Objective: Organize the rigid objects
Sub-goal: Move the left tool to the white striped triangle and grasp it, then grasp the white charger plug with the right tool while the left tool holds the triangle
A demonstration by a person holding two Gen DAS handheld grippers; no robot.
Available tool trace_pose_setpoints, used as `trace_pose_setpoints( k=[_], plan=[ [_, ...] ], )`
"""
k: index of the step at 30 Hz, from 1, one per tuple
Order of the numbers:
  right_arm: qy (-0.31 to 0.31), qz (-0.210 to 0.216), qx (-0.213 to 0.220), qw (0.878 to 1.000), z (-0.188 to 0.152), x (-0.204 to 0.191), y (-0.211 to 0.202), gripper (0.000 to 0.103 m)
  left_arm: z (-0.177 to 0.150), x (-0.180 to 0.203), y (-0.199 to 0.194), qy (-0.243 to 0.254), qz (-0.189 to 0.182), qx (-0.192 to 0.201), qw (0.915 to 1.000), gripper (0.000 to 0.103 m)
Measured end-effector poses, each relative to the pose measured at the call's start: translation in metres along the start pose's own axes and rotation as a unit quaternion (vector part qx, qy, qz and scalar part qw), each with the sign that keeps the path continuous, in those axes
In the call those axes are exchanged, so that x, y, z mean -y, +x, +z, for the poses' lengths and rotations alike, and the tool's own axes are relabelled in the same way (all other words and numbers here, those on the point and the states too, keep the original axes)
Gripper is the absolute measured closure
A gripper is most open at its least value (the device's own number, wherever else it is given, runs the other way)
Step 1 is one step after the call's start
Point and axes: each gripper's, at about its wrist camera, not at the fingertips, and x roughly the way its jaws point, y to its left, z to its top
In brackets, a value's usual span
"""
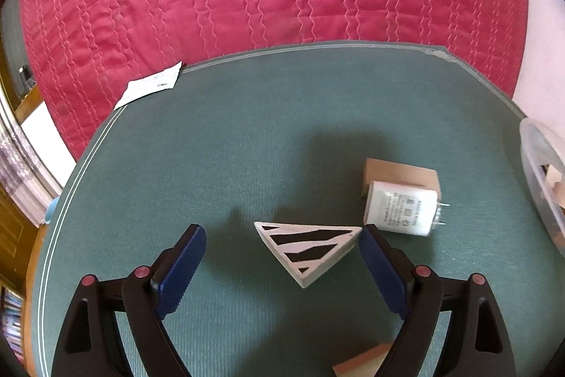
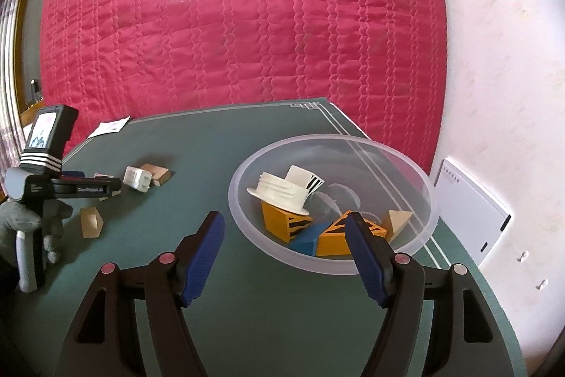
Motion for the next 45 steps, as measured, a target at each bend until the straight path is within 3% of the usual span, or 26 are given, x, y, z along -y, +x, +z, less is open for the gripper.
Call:
trace_pose_setpoints(
  k=[6,11,19,32,37,45],
  plan=[
    [-0.004,0.018,-0.015,1.0,-0.001,-0.007,0.005,0.031,0.003,0.002,0.008,0.004,0.002,-0.007,1.0,0.014],
    [-0.01,0.026,-0.019,0.999,-0.002,-0.016,0.006,0.031,0.0,0.0,0.01,0.003,-0.032,-0.017,0.9993,0.042],
    [-0.019,0.055,-0.033,0.998,-0.002,-0.037,0.012,0.031,0.002,-0.011,-0.001,-0.022,-0.046,-0.006,0.9987,0.042],
    [0.027,0.174,-0.116,0.978,0.026,-0.09,0.066,0.031,0.004,-0.043,-0.043,-0.066,-0.027,0.045,0.9964,0.042],
    [0.028,0.189,-0.131,0.973,0.036,-0.117,0.091,0.031,0.004,-0.052,-0.051,-0.079,-0.021,0.058,0.995,0.042],
    [0.038,0.179,-0.154,0.971,0.047,-0.151,0.135,0.031,0.002,-0.065,-0.055,-0.103,-0.01,0.061,0.9927,0.042]
  ],
)
